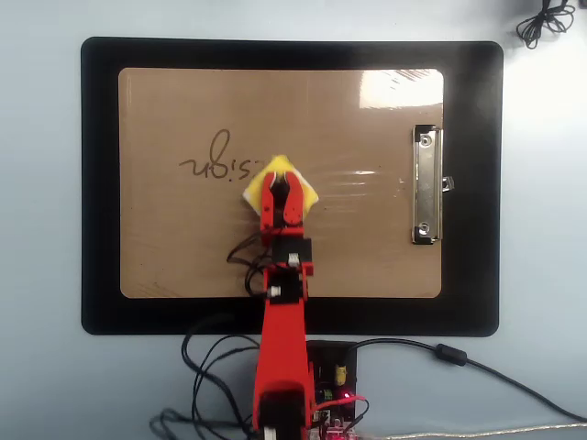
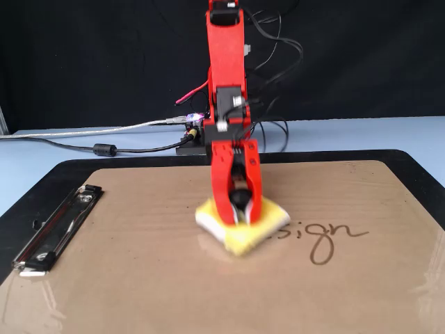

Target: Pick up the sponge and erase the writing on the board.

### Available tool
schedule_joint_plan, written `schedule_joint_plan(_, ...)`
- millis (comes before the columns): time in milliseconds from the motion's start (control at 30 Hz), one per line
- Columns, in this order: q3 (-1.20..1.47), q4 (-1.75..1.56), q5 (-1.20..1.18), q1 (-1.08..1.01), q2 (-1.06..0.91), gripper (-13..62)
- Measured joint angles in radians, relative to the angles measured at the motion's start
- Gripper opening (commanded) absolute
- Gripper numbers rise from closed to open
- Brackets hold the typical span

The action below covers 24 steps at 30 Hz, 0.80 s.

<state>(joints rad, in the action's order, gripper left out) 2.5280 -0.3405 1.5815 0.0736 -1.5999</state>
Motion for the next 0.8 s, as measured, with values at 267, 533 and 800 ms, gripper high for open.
schedule_joint_plan(267,-0.235,0.0,-0.012,-0.037,0.153,-7.9)
schedule_joint_plan(533,0.091,-0.026,-0.012,0.077,-0.117,-7.9)
schedule_joint_plan(800,-0.359,-0.021,0.023,0.101,0.321,-7.9)
